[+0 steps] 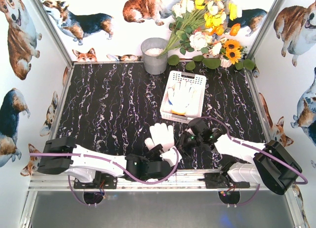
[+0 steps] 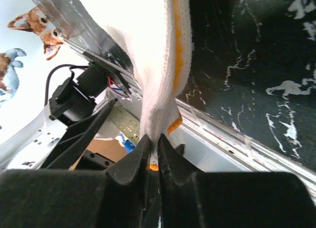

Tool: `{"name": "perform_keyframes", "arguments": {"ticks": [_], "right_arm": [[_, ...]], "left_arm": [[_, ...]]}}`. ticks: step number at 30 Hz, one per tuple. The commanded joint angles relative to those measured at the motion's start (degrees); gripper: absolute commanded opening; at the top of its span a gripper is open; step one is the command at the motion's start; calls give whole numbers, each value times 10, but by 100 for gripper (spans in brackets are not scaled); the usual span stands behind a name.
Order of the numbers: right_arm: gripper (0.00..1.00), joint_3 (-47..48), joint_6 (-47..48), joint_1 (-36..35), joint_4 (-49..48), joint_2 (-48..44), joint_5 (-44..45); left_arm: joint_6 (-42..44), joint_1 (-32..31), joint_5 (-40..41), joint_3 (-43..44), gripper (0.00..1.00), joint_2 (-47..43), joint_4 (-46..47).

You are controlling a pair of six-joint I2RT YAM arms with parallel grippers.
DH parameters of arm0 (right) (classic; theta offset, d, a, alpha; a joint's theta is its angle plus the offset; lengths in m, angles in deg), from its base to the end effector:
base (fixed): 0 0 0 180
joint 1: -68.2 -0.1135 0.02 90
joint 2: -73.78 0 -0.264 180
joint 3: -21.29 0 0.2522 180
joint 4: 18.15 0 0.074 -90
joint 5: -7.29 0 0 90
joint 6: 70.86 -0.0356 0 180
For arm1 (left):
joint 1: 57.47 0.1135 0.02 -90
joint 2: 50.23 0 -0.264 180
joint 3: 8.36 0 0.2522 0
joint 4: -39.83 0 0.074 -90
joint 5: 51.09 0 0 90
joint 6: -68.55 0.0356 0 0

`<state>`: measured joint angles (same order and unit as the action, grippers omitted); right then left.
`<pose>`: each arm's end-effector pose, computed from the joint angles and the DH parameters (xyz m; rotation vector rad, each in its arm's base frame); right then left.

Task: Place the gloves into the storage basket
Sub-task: Pick up the glove from the center of the board.

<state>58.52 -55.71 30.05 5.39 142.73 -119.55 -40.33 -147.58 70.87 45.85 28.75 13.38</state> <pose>0.1426 0.1392 0.1431 -0.5797 -2.6359 -1.1936 0.0183 -0.2638 0.1857 1.1497 2.0026 -0.2762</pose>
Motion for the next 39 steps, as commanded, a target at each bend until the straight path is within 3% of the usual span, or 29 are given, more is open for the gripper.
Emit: {"name": "perform_keyframes", "arguments": {"ticks": [1,11,18,24,26,28,33,39], "right_arm": [[0,9,-31,6,-58,-7,-27],[0,0,-58,15,-99,-1,-44],[0,0,-64,16,-108,2,-51],[0,-6,-66,17,-111,-6,-47],[7,-8,-65,17,-110,-12,-41],[22,-10,-63,18,-103,-21,-30],[51,-16,-53,22,-71,-60,10],[65,-36,-50,30,-75,-110,70]], "left_arm": [[29,-2,4,7,79,18,54],[-5,1,80,-9,79,80,108],[-10,2,102,-9,49,112,118],[-23,5,128,1,14,109,86],[-33,9,125,2,5,101,78],[-47,16,116,2,0,93,70],[-77,26,101,-5,0,69,59],[-82,30,89,-12,0,50,54]]}}
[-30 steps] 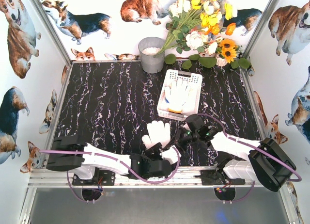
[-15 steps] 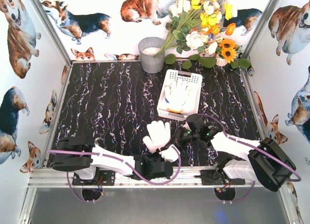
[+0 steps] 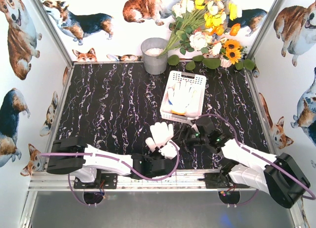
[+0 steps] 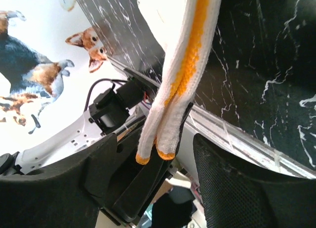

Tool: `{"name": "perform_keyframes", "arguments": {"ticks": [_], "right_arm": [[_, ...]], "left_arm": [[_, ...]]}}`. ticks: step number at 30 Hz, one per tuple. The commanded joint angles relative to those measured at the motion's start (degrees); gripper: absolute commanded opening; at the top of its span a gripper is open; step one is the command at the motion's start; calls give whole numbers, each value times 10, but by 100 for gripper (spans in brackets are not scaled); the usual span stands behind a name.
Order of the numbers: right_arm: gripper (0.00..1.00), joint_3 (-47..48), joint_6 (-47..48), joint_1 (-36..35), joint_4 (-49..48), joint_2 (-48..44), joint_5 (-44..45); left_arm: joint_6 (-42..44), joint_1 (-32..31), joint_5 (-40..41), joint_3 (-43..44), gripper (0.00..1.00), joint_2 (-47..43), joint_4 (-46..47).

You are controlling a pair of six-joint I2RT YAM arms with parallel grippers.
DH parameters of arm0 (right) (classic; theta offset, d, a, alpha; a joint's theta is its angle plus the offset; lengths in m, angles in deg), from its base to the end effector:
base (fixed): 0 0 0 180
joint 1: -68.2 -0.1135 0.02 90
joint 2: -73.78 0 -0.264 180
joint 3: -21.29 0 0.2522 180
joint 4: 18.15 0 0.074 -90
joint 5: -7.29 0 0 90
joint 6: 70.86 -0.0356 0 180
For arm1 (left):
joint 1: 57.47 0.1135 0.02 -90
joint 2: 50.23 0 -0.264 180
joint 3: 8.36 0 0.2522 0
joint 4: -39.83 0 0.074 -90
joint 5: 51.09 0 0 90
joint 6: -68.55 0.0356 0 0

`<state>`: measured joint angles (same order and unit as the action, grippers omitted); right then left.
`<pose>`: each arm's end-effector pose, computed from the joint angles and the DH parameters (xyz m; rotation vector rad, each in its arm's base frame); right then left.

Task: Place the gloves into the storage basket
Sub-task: Pick up the glove from the center of the board.

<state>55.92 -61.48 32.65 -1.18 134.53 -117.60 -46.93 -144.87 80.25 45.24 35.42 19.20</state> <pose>0.1450 0.1287 0.1623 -0.6931 -2.6287 -1.4395 0.0360 -0.2735 0.1628 0.8904 2.0285 -0.1601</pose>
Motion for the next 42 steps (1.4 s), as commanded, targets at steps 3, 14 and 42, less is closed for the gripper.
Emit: {"name": "perform_keyframes", "arguments": {"ticks": [3,14,42], "right_arm": [[70,-17,8,4,-37,-32,68],[70,23,42,-1,-129,136,20],[53,41,28,-51,-223,259,6]], "left_arm": [[-10,3,-15,-10,0,-25,-3],[1,3,-28,-29,0,-57,3],[45,1,-117,-44,0,-124,20]]}}
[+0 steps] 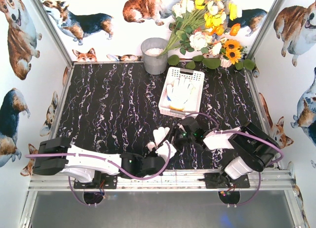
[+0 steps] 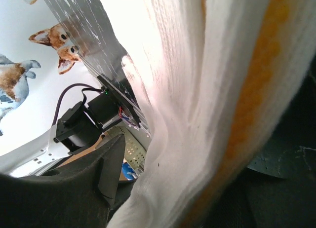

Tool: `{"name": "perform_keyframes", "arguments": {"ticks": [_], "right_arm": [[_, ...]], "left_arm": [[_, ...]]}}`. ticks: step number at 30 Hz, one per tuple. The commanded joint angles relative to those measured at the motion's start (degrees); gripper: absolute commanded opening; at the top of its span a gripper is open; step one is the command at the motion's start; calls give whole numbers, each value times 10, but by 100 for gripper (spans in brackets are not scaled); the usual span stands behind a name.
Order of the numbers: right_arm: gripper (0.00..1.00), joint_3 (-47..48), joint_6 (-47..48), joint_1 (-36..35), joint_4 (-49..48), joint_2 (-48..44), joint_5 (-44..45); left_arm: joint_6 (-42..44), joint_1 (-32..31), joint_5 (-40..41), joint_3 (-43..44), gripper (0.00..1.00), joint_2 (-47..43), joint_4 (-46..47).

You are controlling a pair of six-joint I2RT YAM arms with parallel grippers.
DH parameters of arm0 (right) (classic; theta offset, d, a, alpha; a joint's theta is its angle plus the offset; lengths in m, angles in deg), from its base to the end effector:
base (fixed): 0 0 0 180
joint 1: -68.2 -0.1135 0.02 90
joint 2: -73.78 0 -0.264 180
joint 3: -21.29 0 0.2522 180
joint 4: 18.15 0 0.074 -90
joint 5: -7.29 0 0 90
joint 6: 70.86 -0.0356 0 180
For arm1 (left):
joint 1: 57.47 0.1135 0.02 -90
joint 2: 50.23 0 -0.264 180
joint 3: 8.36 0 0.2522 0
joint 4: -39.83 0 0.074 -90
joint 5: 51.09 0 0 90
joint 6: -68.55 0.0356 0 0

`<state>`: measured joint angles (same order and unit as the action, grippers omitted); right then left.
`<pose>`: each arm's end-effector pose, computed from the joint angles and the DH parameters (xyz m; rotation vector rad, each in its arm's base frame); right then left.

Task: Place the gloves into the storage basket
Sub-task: Pick up the glove from the center of the board, then place the glove in the bin.

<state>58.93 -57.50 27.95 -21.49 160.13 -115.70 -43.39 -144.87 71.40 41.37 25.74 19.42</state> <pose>0.1726 0.1715 0.1136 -0.5371 -2.6962 -1.3774 0.0306 -0.2525 0.1825 0.9926 2.0239 -0.3488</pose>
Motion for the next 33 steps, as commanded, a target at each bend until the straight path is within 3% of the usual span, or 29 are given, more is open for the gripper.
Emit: {"name": "perform_keyframes", "arguments": {"ticks": [1,16,22,25,29,33], "right_arm": [[52,11,-12,-4,-21,2,-14],[28,4,-13,-6,-22,-32,-19],[0,10,-14,-6,-14,-71,-24],[0,32,2,-6,29,-108,-23],[0,109,66,-2,161,-170,3],[0,171,117,33,231,-205,33]], "left_arm": [[10,0,-32,-6,0,-33,16],[13,-13,-92,21,0,-60,-50],[-6,-13,-67,19,0,-82,-81],[-14,-12,-38,29,0,-101,-109],[-7,-3,-4,51,0,-136,-157],[63,57,-3,99,0,-143,-189]]}}
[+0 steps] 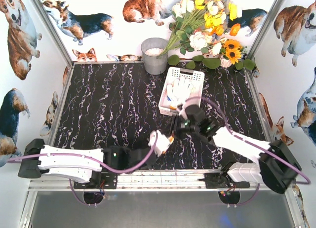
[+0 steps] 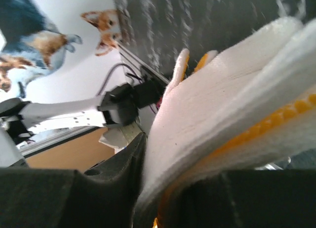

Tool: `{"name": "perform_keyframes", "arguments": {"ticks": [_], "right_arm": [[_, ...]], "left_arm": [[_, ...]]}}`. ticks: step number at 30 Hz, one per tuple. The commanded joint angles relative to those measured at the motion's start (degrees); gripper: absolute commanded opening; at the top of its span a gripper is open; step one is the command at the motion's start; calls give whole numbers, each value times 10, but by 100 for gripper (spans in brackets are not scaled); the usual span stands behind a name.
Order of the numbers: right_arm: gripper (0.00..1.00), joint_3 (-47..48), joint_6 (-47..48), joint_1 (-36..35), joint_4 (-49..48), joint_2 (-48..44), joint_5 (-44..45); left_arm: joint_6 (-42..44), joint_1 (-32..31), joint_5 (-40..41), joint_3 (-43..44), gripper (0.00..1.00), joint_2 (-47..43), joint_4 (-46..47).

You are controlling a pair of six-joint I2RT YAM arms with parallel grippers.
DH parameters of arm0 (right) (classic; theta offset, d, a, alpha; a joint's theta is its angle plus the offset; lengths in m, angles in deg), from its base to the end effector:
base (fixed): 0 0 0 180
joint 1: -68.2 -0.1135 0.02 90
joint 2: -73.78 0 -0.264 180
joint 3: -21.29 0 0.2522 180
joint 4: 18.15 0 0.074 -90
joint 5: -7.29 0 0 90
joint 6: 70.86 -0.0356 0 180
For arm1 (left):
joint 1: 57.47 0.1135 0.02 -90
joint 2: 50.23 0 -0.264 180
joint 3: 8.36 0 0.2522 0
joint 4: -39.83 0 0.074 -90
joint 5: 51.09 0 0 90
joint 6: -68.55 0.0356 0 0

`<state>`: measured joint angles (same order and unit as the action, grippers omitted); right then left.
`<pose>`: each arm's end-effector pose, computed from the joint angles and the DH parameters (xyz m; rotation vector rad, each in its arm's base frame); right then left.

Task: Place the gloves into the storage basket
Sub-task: Place the glove in the bin.

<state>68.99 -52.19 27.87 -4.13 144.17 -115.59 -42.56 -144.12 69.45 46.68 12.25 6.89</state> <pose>0.1761 0.1748 0.2028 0.3288 2.6476 1.5330 0.0314 -0.2264 0.2472 0.9500 1.9848 -0.4639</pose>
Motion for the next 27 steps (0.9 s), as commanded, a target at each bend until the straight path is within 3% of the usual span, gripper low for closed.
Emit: {"name": "perform_keyframes", "arguments": {"ticks": [1,10,27], "right_arm": [[0,80,71,45,55,-51,38],[0,233,168,136,89,3,30],[0,378,335,263,1,209,-22]], "left_arm": [[77,72,8,55,0,-7,-61],[212,228,-87,156,0,38,28],[356,367,-138,356,0,334,115]]}}
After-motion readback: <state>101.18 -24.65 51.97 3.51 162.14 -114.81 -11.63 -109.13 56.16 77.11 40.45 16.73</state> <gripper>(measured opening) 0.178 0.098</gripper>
